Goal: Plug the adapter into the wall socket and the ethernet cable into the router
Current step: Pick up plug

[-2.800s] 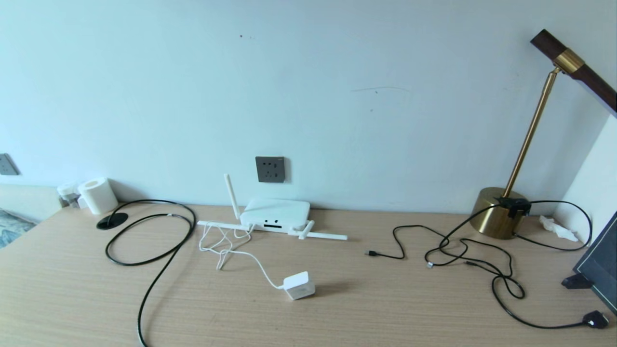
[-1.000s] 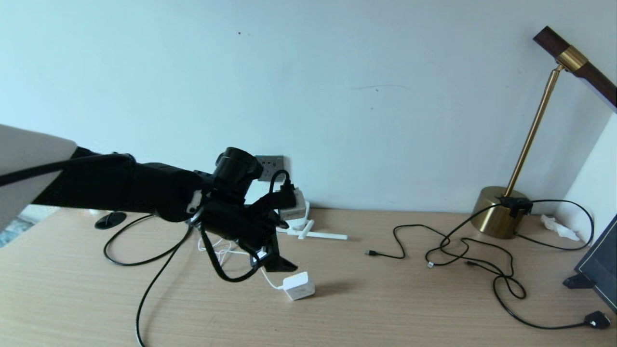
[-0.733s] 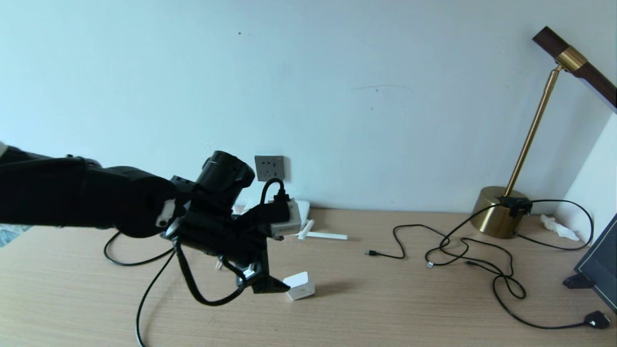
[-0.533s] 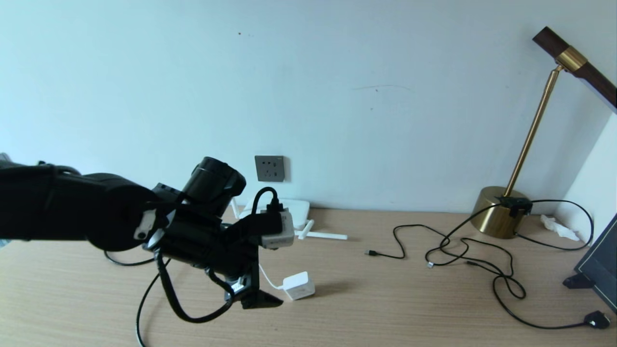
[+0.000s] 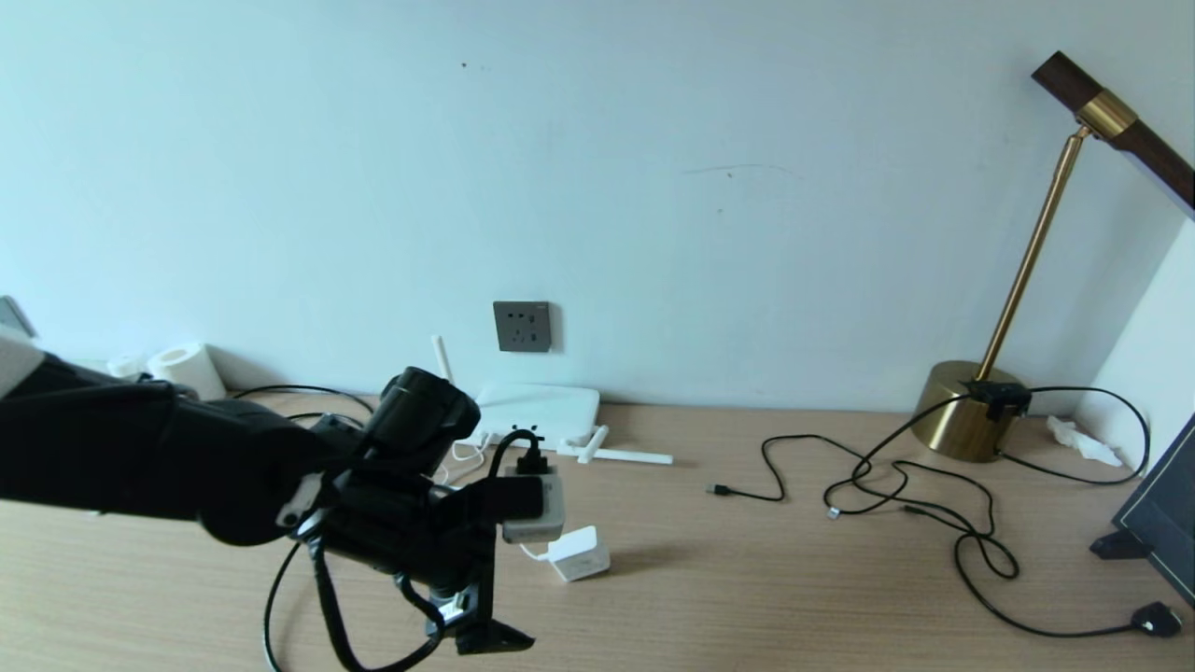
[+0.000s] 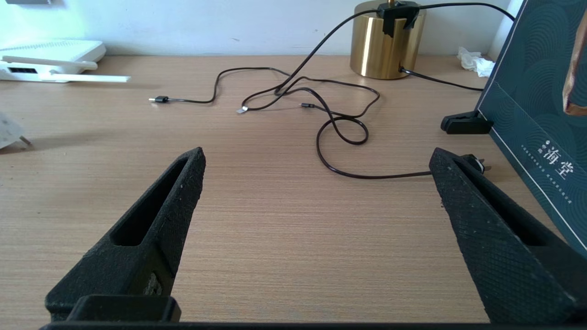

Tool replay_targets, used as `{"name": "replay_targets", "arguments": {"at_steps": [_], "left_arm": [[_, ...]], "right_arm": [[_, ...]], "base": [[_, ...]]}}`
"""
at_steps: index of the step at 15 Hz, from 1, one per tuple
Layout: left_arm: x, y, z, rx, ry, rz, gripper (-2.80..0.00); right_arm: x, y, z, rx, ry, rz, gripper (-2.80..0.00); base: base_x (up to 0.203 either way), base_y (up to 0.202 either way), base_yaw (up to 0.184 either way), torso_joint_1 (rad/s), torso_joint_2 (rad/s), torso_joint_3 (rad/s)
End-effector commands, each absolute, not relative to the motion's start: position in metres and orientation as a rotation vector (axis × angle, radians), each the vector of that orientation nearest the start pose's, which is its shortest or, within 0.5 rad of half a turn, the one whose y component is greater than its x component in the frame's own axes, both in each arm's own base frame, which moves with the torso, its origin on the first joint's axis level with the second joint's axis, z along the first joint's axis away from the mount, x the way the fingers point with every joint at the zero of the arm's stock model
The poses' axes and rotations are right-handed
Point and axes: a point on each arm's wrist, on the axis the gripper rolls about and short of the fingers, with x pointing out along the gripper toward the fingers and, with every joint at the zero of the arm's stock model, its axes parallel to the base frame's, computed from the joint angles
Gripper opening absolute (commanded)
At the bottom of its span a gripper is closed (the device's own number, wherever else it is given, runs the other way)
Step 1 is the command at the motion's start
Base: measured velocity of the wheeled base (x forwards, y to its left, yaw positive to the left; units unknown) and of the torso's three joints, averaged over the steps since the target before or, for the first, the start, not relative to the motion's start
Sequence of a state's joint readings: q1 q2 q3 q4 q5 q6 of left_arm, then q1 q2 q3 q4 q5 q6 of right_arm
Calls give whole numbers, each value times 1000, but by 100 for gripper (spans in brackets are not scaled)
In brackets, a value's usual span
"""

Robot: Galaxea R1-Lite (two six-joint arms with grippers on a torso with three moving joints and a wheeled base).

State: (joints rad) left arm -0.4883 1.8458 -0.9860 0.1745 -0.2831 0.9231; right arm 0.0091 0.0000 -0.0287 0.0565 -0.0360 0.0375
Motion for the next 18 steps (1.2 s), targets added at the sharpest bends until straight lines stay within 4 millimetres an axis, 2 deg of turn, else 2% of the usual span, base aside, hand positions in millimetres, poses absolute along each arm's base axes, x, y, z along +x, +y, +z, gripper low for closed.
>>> {"name": "replay_targets", "arguments": {"at_steps": [1,3,6,10,14,16,18], "left_arm": [[282,-157,108,908,671,-1155,0],[293,-161,119,937,638,-1162,0],[288,-156,133,950,774,-1226,0],[294,-160,128,964,778,-1244,0],[321,-182,139,994,725,-1256,0],[327,-193,136,1005,769,-1283,0],[331,-196,131,1023,826,-1282,0]], "right_arm": [[-25,-1,78,38,27,-27,0],[-25,-1,78,38,27,-27,0],[-25,-1,78,38,27,-28,0],[-25,-1,78,38,27,-27,0],[-25,-1,78,38,27,-28,0],[-25,-1,78,38,27,-27,0],[-25,-1,78,38,27,-27,0]], "base": [[0,0,0,0,0,0],[0,0,0,0,0,0],[0,0,0,0,0,0],[0,0,0,0,0,0],[0,0,0,0,0,0],[0,0,0,0,0,0],[0,0,0,0,0,0]]}}
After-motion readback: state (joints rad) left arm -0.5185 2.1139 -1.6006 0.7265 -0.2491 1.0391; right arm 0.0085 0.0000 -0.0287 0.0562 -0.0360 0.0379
